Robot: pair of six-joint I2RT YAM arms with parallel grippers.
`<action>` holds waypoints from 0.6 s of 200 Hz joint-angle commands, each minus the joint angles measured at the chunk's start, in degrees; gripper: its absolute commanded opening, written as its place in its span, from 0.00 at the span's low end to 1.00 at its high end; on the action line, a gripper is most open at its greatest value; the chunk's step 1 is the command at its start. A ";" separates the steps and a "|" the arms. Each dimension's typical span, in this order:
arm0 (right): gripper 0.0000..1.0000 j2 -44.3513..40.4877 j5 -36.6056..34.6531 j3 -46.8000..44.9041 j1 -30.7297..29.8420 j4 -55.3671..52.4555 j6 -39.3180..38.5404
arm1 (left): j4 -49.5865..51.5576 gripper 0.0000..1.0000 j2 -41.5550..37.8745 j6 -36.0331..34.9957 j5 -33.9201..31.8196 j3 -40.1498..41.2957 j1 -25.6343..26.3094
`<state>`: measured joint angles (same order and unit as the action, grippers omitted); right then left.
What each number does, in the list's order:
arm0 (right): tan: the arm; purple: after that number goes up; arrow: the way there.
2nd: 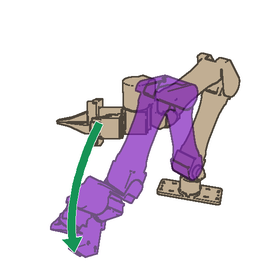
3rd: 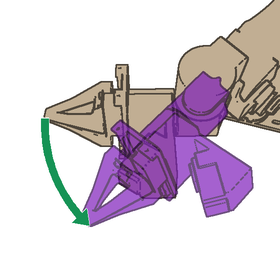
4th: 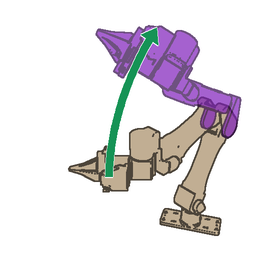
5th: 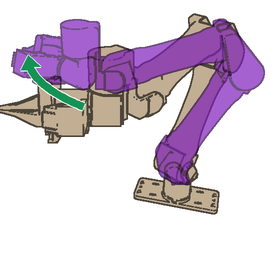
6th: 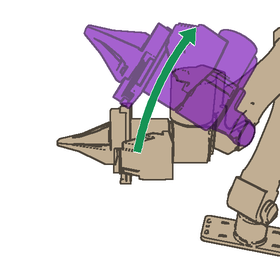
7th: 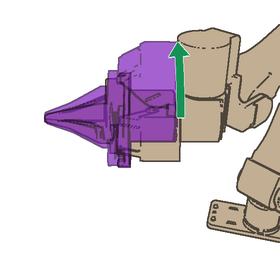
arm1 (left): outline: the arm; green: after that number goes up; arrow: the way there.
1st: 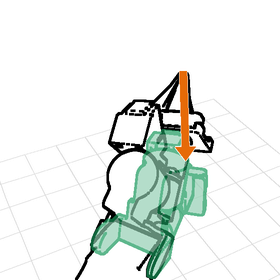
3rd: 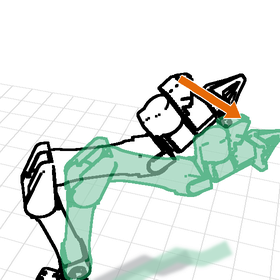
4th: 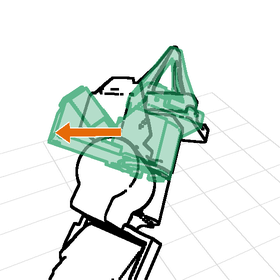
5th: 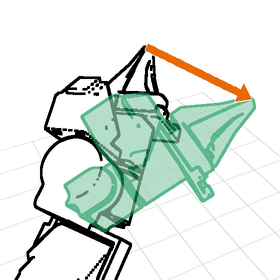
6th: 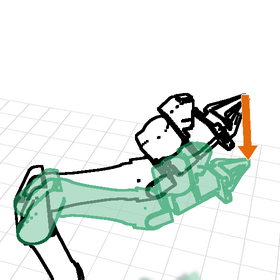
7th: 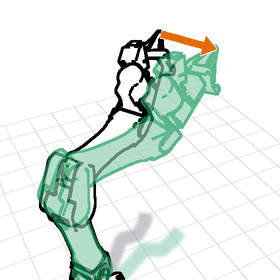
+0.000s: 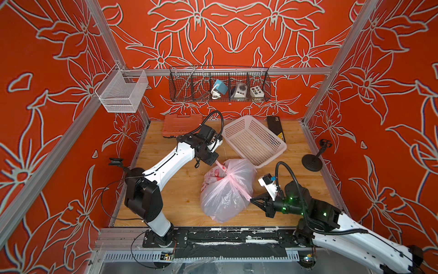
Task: Place the pineapple into a plastic bag & tie a knot
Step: Tie the plastic bag at the center of the board.
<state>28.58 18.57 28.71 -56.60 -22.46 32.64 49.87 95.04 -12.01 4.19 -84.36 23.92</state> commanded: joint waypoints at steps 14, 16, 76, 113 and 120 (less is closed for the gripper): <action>0.00 -5.31 8.53 -2.13 -1.23 -13.80 3.22 | -8.77 0.00 2.99 0.64 -20.01 -5.34 -10.94; 0.00 -5.56 8.62 -2.20 -1.23 -14.01 3.35 | -8.81 0.00 3.07 0.73 -19.96 -5.46 -11.23; 0.00 -2.81 7.04 -3.40 -1.23 -10.65 3.22 | -7.83 0.00 2.25 2.71 -17.01 -12.70 -13.57; 0.20 11.87 -2.53 2.75 -1.06 -6.55 -0.30 | -1.63 0.03 0.38 8.21 -9.71 -18.11 -12.60; 0.29 14.09 -4.10 4.58 -0.99 -6.82 -1.56 | -1.68 0.11 -1.02 9.70 -7.88 -16.99 -12.19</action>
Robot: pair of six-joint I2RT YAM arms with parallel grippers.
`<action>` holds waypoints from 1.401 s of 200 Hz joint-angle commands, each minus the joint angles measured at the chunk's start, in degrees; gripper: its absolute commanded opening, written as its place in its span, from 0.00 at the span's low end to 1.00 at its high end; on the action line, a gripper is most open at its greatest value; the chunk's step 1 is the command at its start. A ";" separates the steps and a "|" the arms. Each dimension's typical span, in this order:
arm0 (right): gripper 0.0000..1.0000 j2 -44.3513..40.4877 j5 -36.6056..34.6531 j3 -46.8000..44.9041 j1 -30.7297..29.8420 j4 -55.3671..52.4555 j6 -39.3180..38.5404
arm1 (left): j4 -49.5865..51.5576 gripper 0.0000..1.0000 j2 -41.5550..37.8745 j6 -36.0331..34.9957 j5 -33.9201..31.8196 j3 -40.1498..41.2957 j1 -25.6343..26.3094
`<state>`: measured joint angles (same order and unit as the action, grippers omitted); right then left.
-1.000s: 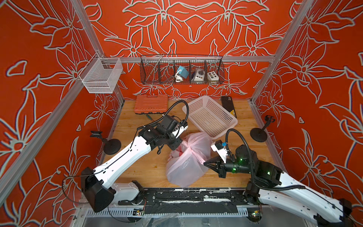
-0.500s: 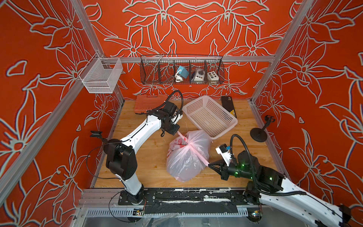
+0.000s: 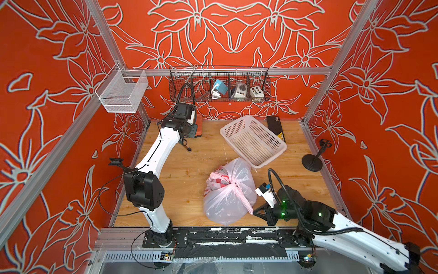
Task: Place the pineapple into a plastic bag & tie a knot
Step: Tie the plastic bag at the center of the board, then reset both arms
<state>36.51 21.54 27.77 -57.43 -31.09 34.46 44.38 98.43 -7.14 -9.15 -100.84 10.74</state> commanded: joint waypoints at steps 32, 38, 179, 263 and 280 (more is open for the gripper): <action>0.72 9.23 -21.20 15.12 0.26 -4.09 -8.20 | -5.62 0.42 -17.13 10.98 11.64 13.38 2.86; 0.79 8.83 -24.98 16.79 0.50 -5.49 -9.03 | -9.00 0.61 -20.45 11.88 12.49 17.17 2.95; 0.98 24.59 -45.89 26.09 35.52 24.09 -36.72 | -44.58 0.99 -40.36 13.21 1.15 60.79 -9.68; 0.98 34.85 -49.85 0.14 45.90 57.12 -37.44 | -68.26 0.98 -29.94 9.95 -1.77 76.91 -10.40; 0.98 37.25 -49.47 1.49 46.90 57.58 -36.51 | -75.62 0.98 -26.61 8.59 0.46 79.28 -10.49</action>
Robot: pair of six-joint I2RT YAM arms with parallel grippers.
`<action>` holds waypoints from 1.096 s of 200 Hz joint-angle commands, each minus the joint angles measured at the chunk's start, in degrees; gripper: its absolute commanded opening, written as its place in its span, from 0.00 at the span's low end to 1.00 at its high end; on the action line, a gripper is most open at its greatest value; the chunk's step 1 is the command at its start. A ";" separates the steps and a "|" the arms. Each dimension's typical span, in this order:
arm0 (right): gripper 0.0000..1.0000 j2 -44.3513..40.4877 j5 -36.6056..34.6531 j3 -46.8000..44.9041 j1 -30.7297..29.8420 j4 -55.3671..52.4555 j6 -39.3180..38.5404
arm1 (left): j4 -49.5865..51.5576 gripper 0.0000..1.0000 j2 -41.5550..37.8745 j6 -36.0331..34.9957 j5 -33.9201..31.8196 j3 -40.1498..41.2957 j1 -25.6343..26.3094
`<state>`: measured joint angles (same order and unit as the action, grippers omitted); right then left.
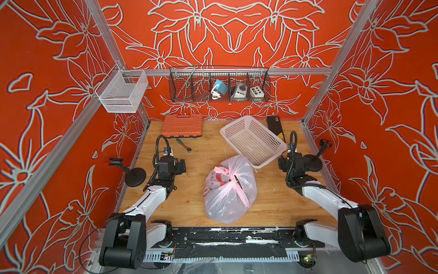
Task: Place the pineapple into a plastic bag & tie a knot
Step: Reset both arms
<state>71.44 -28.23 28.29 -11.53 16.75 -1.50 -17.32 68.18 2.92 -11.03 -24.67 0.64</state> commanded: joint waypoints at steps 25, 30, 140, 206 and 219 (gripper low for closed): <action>0.98 2.61 4.24 2.19 2.19 6.63 -0.04 | -27.37 0.98 8.31 -2.40 4.62 8.77 -0.48; 0.98 2.07 5.11 1.24 2.28 7.54 -0.02 | -29.75 0.98 9.22 -2.56 5.07 9.76 -0.47; 0.97 7.04 2.17 -9.63 2.42 28.41 0.81 | -27.41 0.98 12.66 -1.86 2.15 6.84 -0.16; 0.97 9.24 9.90 -5.33 6.75 21.44 3.10 | -27.15 0.98 12.99 -1.69 2.81 6.57 -0.50; 0.97 8.81 10.27 -5.95 6.78 22.34 3.11 | -27.11 0.98 12.92 -1.69 2.77 6.59 -0.51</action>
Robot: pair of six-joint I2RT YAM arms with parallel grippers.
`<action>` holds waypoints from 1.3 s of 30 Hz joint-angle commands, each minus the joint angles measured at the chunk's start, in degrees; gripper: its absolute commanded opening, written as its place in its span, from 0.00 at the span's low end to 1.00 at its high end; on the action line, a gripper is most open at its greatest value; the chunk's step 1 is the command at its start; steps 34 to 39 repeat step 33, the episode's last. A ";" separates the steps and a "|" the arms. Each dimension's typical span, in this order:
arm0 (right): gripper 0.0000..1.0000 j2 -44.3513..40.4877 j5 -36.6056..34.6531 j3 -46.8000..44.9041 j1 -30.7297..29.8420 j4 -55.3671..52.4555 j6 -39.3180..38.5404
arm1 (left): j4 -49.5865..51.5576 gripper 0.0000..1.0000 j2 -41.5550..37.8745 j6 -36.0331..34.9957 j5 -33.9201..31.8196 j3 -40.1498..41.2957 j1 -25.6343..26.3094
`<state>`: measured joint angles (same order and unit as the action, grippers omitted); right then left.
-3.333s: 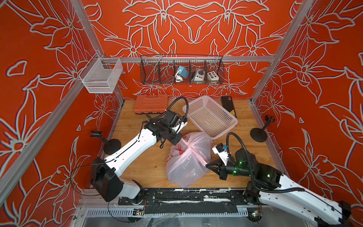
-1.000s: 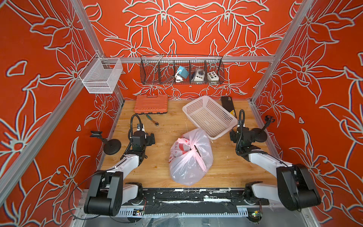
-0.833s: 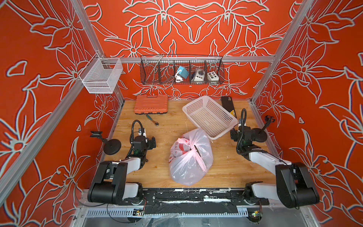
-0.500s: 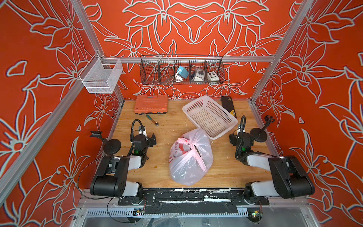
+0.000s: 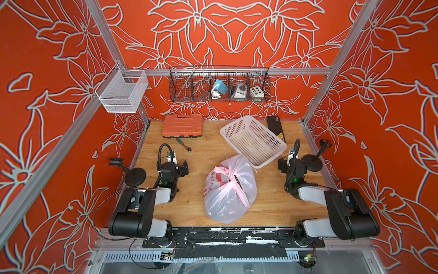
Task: Place the pineapple into a plastic bag & tie a knot
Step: Reset both arms
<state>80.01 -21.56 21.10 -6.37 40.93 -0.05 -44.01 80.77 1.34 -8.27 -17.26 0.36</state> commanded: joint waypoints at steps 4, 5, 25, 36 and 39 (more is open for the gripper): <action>0.97 -0.55 4.00 0.17 1.63 -0.90 1.51 | -0.46 0.98 0.29 -0.11 0.06 -0.74 -0.27; 0.97 -0.10 4.39 -0.20 1.63 0.30 1.35 | -0.46 0.98 0.31 -0.11 0.10 -0.70 -0.19; 0.97 0.59 8.77 -1.18 1.74 1.89 0.06 | -0.46 0.98 0.28 -0.11 0.08 -0.74 -0.19; 0.97 1.12 15.93 -2.46 3.91 4.80 -0.87 | -0.46 0.98 0.26 -0.11 0.05 -0.68 -0.21; 0.97 1.12 15.93 -2.46 3.91 4.80 -0.87 | -0.46 0.98 0.26 -0.11 0.05 -0.68 -0.21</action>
